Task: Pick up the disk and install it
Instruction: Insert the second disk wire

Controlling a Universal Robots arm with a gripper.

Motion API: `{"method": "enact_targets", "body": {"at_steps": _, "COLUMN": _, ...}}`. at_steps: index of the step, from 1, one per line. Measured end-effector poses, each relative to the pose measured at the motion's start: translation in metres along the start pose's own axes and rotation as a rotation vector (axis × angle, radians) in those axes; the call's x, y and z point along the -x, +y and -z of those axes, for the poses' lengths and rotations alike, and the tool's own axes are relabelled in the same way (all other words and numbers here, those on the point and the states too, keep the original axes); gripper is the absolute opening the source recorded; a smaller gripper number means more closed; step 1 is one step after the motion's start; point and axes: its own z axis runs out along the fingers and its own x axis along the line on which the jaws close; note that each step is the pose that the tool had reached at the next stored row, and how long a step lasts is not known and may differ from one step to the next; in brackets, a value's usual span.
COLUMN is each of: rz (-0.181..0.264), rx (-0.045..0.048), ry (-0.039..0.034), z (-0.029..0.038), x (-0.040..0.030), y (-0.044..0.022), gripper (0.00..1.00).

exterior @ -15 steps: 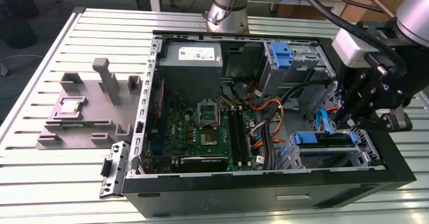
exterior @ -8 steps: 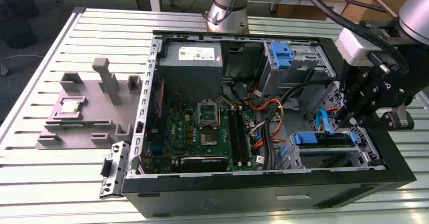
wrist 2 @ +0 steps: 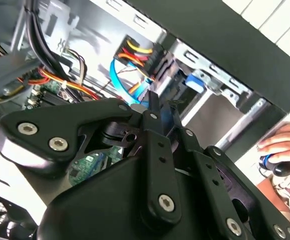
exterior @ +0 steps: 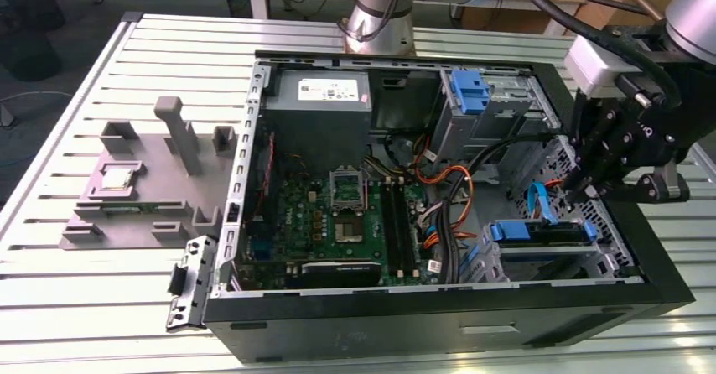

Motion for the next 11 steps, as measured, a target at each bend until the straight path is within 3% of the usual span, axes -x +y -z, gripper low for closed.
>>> {"method": "enact_targets", "body": {"at_steps": 3, "rz": 0.0, "rx": 0.0, "ry": 0.0001, "z": -0.0007, "x": 0.0061, "y": -0.0032, "gripper": 0.23}}
{"method": "enact_targets", "body": {"at_steps": 11, "rz": 0.0, "rx": 0.0003, "ry": 0.0, "z": -0.0027, "x": 0.0142, "y": -0.014, "gripper": 0.23}}
